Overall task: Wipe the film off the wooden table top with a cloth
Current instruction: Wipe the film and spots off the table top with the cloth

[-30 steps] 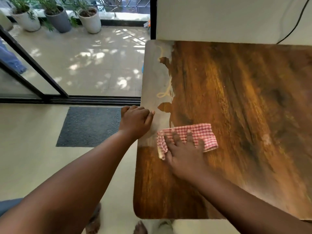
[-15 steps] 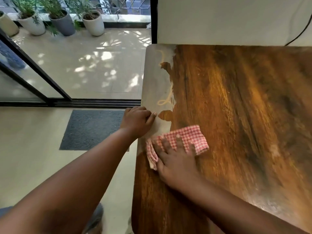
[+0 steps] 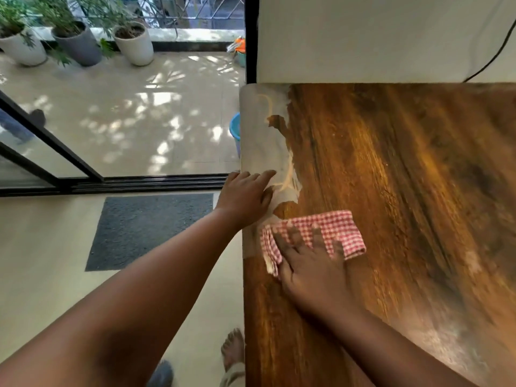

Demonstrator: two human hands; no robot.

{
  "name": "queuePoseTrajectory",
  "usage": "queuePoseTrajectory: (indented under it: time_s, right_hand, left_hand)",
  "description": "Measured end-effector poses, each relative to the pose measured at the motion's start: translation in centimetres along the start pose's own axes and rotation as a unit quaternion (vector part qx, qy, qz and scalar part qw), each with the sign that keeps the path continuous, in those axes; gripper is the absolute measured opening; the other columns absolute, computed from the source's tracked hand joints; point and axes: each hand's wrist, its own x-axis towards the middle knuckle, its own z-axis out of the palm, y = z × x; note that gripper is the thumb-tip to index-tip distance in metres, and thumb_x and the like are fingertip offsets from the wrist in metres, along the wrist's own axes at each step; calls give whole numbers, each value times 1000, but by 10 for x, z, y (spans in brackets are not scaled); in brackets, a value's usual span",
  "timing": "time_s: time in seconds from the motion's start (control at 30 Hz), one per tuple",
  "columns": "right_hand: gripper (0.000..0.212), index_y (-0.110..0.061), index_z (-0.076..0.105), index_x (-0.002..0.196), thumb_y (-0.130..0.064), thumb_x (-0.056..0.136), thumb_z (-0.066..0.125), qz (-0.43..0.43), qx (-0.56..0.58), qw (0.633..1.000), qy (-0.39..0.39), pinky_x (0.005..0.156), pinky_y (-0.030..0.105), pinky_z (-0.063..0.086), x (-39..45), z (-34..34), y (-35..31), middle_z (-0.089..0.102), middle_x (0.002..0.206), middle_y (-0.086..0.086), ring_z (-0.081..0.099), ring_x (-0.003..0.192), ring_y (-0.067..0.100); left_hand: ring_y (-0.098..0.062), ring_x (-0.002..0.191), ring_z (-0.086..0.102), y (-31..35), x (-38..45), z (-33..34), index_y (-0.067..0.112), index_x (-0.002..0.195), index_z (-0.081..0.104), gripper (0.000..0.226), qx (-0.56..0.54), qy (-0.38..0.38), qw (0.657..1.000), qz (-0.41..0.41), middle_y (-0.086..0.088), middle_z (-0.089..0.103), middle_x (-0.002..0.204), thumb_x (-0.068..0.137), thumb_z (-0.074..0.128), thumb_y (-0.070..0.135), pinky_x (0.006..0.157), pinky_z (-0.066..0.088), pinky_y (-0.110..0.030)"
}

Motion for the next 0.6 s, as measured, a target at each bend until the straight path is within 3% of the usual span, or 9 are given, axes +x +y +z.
queuePoseTrajectory:
  time_s: [0.13,0.33,0.43,0.5,0.6]
  right_hand:
    - [57,-35,23,147,-50,92,17,15,7,1000,19,104,66,-11,44,-7,-32,7,160,-5,-9,144,38]
    - [58,-45,17,147,-55,90,15,-37,8,999,18,107,59,-12,29,-1,-20,18,157,-9,2,145,33]
    - [56,-52,2,145,-59,90,10,-23,5,1000,16,106,56,-17,29,0,-14,15,156,-12,1,146,29]
    - [57,-51,-2,145,-58,89,9,2,11,1000,21,104,58,-19,41,-1,-21,11,157,-11,-3,146,29]
    - [59,-45,3,147,-54,90,12,22,24,999,41,102,63,-19,67,-6,-38,10,159,-6,-5,145,35]
  left_hand:
    - [-23,95,54,-8,26,2,17,98,66,33,21,10,999,28,-3,67,100,97,42,40,84,34,-35]
    - [-23,105,54,-18,64,3,17,110,64,37,10,6,999,52,-4,61,113,97,41,43,90,37,-36]
    - [-25,124,46,-28,78,5,19,131,50,47,21,-24,998,54,-4,52,135,97,37,48,102,34,-40]
    - [-26,143,21,-37,84,7,16,148,28,64,53,-79,994,51,-6,27,155,97,26,55,115,17,-43]
    - [-22,146,-14,-49,89,16,13,152,-5,79,69,-146,986,25,-8,-9,160,94,12,63,115,-11,-37]
